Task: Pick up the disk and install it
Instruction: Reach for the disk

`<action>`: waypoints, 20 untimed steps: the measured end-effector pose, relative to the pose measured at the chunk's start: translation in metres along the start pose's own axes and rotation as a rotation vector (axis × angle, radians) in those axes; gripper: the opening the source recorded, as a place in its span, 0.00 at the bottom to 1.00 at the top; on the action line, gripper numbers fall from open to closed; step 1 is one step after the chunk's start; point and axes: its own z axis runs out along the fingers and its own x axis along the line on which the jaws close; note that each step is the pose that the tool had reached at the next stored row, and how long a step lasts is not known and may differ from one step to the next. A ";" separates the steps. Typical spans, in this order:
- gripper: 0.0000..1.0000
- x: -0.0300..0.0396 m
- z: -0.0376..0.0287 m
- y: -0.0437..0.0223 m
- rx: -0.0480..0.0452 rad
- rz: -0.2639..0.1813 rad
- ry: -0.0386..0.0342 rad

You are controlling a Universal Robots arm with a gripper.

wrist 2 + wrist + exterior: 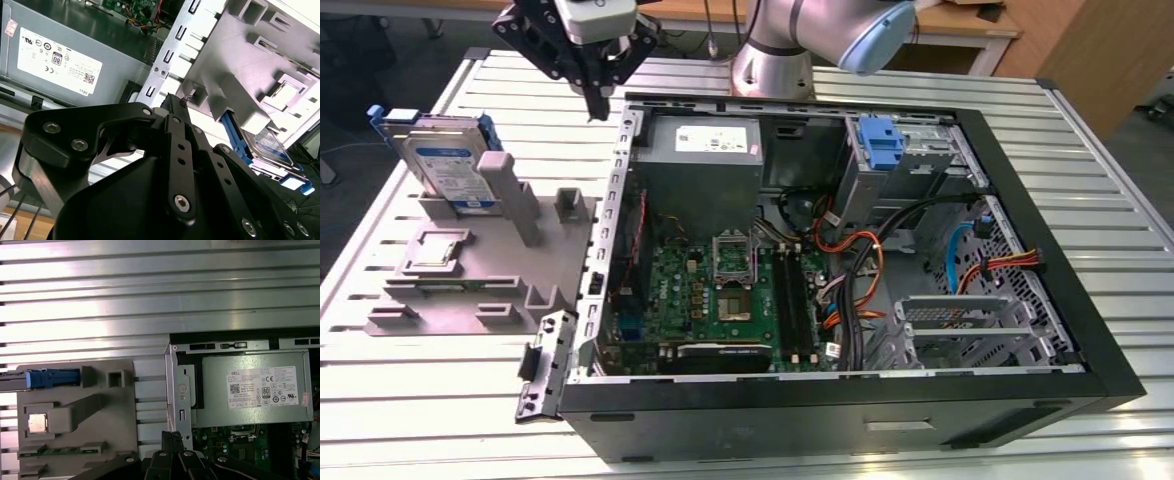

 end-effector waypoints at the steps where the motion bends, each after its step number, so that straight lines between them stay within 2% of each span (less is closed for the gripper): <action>1: 0.10 0.0005 0.0000 0.0000 0.0000 0.000 0.0000; 20: 0.10 0.0066 0.0006 -0.0005 0.0000 0.000 0.0000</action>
